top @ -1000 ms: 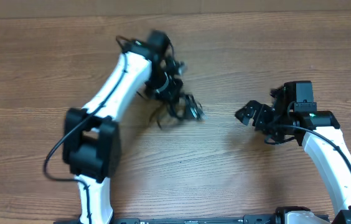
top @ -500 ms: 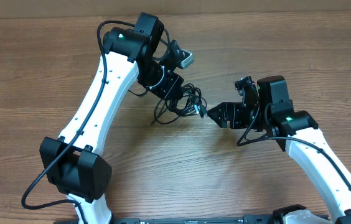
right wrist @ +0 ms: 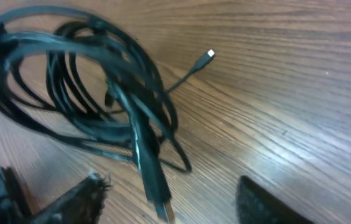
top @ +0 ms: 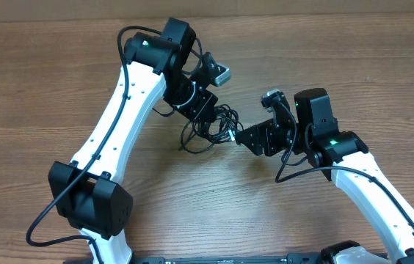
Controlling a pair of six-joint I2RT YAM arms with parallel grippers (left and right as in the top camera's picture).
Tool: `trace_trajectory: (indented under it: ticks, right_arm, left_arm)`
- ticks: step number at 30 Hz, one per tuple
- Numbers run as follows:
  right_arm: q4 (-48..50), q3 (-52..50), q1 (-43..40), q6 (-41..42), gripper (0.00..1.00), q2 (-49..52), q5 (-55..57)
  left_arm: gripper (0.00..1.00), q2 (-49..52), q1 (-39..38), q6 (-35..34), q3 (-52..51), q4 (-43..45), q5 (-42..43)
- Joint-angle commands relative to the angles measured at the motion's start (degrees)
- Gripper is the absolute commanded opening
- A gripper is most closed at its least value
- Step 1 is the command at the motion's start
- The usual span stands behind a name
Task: Untangle cables
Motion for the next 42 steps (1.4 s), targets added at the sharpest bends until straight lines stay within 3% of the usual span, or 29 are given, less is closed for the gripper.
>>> trace_trajectory:
  ticks: [1, 3, 16, 18, 21, 33, 37, 40, 42]
  right_arm:
    - [0.76, 0.42, 0.17, -1.57, 0.53, -0.15, -1.11]
    - [0.94, 0.39, 0.17, -1.55, 0.45, -0.15, -1.16]
    - [2.25, 0.39, 0.17, -1.57, 0.42, -0.15, -3.23]
    - [2.29, 0.42, 0.17, -1.57, 0.31, -0.15, -3.21]
    - [2.19, 0.39, 0.17, -1.55, 0.04, -0.15, -3.23]
    - [-1.68, 0.39, 0.17, -1.38, 0.04, -0.15, -5.27]
    - [-1.62, 0.39, 0.17, -1.4, 0.24, -0.15, -5.33]
    - [-1.14, 0.39, 0.17, -1.4, 0.26, -0.15, -5.14]
    - [-0.35, 0.42, 0.15, -1.38, 0.21, -0.15, -4.39]
  left_arm:
    - [0.04, 0.15, -0.46, 1.9, 0.11, -0.02, 1.97]
    - [0.05, 0.15, -0.48, 1.9, 0.11, -0.02, 2.01]
    - [0.04, 0.15, -0.46, 10.47, 0.11, -1.97, 9.79]
    - [0.04, 0.15, -0.46, 10.95, 0.11, -2.34, 9.75]
    - [0.04, 0.15, -0.39, 10.93, 0.11, -2.32, 9.25]
    - [0.04, 0.15, -0.37, 10.88, 0.11, -1.9, 8.24]
    - [0.04, 0.15, -0.37, 10.84, 0.11, -1.92, 8.24]
    - [0.04, 0.15, -0.37, 10.86, 0.11, -1.92, 8.22]
    - [0.04, 0.15, -0.37, 10.86, 0.11, -1.92, 8.24]
